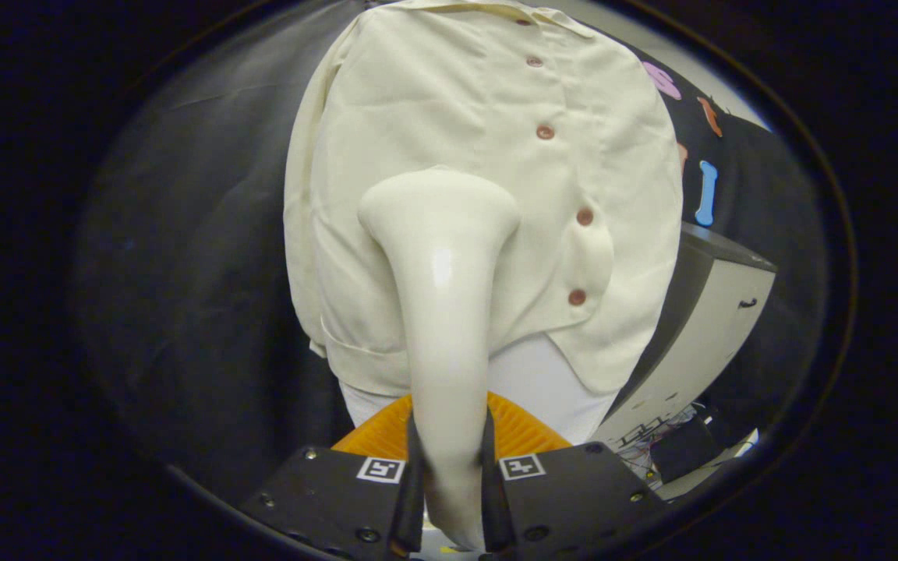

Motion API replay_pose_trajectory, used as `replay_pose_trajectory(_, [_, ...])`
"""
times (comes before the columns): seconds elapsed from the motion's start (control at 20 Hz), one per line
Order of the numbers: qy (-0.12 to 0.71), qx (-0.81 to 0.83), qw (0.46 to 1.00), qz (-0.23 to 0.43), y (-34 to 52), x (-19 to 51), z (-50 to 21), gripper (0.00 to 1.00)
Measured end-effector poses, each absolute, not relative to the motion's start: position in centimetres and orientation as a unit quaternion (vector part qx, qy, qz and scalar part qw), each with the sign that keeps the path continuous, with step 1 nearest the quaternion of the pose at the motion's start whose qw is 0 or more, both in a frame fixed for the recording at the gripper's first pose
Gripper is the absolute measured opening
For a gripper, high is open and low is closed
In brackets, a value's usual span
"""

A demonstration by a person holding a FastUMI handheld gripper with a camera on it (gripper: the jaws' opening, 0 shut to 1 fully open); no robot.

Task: Iron the clothes twice with a garment steamer, once on the left side and once on the right side.

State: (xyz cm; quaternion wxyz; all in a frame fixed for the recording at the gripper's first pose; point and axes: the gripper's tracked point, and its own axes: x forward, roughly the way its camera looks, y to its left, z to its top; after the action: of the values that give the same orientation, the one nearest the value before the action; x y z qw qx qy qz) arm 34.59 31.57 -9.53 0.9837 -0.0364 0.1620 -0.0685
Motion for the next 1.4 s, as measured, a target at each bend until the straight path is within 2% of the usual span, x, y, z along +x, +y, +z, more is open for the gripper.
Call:
replay_pose_trajectory(0.6, [0.21, -0.03, 0.977, -0.028, 32.3, 30.7, -15.4, 0.3])
replay_pose_trajectory(0.75, [0.209, -0.017, 0.977, -0.022, 32.0, 28.7, -15.0, 0.28])
replay_pose_trajectory(1.1, [0.116, -0.002, 0.993, -0.014, 29.1, 27.4, -2.6, 0.27])
replay_pose_trajectory(1.4, [0.016, -0.004, 0.999, -0.051, 23.5, 26.9, 10.4, 0.26])
